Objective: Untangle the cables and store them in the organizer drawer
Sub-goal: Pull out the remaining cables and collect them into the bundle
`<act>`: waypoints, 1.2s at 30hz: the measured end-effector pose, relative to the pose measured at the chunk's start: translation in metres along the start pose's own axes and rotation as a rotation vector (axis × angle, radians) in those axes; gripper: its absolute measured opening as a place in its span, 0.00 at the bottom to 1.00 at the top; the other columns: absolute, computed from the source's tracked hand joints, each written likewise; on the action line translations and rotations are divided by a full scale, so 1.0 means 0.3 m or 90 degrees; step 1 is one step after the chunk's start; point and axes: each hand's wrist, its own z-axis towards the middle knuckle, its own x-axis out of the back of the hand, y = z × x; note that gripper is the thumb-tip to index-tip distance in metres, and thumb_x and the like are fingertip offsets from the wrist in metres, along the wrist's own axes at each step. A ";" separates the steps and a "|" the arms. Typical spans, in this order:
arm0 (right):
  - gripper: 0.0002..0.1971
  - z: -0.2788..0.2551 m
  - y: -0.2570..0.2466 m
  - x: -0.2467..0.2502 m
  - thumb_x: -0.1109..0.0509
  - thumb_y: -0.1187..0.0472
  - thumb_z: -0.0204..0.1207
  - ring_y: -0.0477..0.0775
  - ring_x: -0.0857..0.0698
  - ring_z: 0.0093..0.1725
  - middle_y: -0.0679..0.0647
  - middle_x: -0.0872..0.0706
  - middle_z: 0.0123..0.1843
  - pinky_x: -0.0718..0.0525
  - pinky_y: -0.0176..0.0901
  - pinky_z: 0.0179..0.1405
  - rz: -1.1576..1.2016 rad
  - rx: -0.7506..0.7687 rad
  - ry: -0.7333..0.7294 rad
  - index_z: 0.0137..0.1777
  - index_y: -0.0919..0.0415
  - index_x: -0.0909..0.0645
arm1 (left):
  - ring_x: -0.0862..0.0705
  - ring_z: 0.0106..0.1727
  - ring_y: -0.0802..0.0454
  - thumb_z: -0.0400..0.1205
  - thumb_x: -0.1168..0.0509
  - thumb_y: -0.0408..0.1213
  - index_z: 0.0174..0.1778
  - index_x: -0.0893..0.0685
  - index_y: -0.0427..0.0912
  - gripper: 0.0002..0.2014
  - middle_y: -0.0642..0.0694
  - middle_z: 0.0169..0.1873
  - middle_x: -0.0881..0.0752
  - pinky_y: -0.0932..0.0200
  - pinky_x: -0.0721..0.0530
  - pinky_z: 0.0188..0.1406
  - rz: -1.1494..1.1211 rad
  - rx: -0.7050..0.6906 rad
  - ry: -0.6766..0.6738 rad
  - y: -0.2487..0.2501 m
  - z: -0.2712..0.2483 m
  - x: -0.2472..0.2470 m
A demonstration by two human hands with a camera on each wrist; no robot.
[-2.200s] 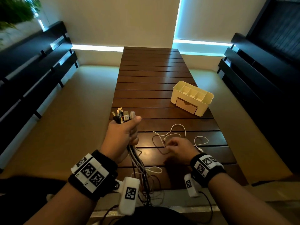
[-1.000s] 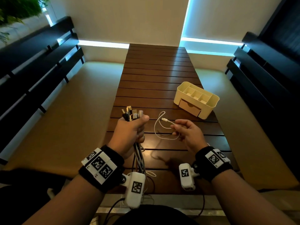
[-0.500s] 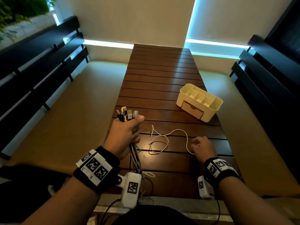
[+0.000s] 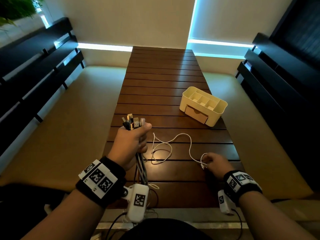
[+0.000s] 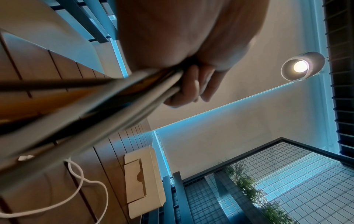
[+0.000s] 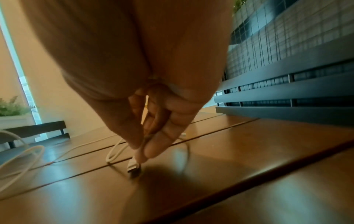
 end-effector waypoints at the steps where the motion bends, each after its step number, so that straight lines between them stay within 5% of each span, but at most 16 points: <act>1: 0.11 -0.006 -0.006 -0.008 0.27 0.69 0.77 0.52 0.11 0.50 0.51 0.10 0.50 0.11 0.45 0.49 0.054 0.007 -0.004 0.49 0.50 0.16 | 0.39 0.17 0.57 0.85 0.34 0.33 0.41 0.23 0.43 0.07 0.52 0.20 0.35 0.63 0.39 0.17 -0.001 -0.001 -0.001 -0.002 0.000 -0.006; 4: 0.10 -0.030 -0.057 -0.010 0.28 0.66 0.79 0.54 0.11 0.50 0.52 0.11 0.51 0.10 0.46 0.47 0.168 0.037 0.007 0.52 0.49 0.16 | 0.39 0.17 0.58 0.85 0.34 0.33 0.41 0.23 0.43 0.07 0.52 0.20 0.34 0.63 0.39 0.18 0.001 -0.002 -0.008 -0.005 -0.001 -0.015; 7: 0.09 -0.022 -0.077 0.015 0.27 0.68 0.78 0.38 0.18 0.50 0.44 0.18 0.52 0.19 0.27 0.50 0.065 0.168 0.142 0.50 0.52 0.15 | 0.38 0.17 0.57 0.85 0.34 0.34 0.40 0.23 0.44 0.08 0.51 0.21 0.34 0.63 0.40 0.18 0.007 -0.005 -0.015 -0.007 -0.001 -0.020; 10: 0.06 -0.020 -0.072 0.028 0.26 0.71 0.75 0.37 0.20 0.46 0.44 0.20 0.47 0.24 0.20 0.43 0.028 0.225 0.226 0.46 0.60 0.12 | 0.38 0.18 0.56 0.85 0.34 0.34 0.39 0.22 0.44 0.08 0.51 0.21 0.34 0.61 0.40 0.20 0.003 -0.006 -0.012 -0.005 -0.009 -0.019; 13: 0.08 -0.022 -0.042 0.016 0.26 0.73 0.74 0.42 0.19 0.46 0.45 0.20 0.45 0.25 0.25 0.44 -0.012 0.252 0.216 0.43 0.59 0.11 | 0.38 0.18 0.56 0.85 0.34 0.34 0.40 0.22 0.44 0.08 0.51 0.21 0.34 0.61 0.41 0.20 0.001 -0.012 -0.001 -0.002 -0.015 -0.012; 17: 0.09 -0.028 -0.011 -0.012 0.26 0.66 0.75 0.45 0.17 0.47 0.40 0.19 0.44 0.17 0.38 0.49 -0.143 0.193 0.074 0.41 0.50 0.13 | 0.38 0.17 0.57 0.85 0.34 0.33 0.39 0.23 0.44 0.09 0.51 0.20 0.34 0.63 0.40 0.18 -0.001 -0.015 0.012 0.004 -0.020 -0.005; 24: 0.21 -0.034 -0.002 -0.063 0.37 0.72 0.73 0.54 0.17 0.55 0.48 0.19 0.56 0.16 0.53 0.56 -0.288 0.160 -0.038 0.57 0.49 0.13 | 0.36 0.17 0.57 0.85 0.34 0.34 0.39 0.22 0.45 0.09 0.52 0.21 0.31 0.63 0.38 0.18 0.012 -0.010 0.004 0.011 -0.023 -0.008; 32: 0.07 0.001 -0.023 -0.103 0.30 0.61 0.77 0.60 0.18 0.53 0.53 0.20 0.54 0.16 0.55 0.47 -0.333 0.288 0.056 0.52 0.55 0.11 | 0.37 0.18 0.57 0.85 0.33 0.34 0.39 0.21 0.44 0.08 0.51 0.21 0.32 0.63 0.38 0.18 0.020 -0.010 -0.006 0.006 -0.015 -0.014; 36: 0.06 0.013 0.007 -0.095 0.28 0.53 0.77 0.59 0.24 0.64 0.49 0.20 0.63 0.21 0.56 0.56 -0.396 0.274 0.141 0.52 0.47 0.12 | 0.38 0.17 0.57 0.85 0.34 0.34 0.37 0.22 0.44 0.10 0.51 0.21 0.33 0.63 0.38 0.18 0.017 -0.013 -0.008 0.009 -0.016 -0.005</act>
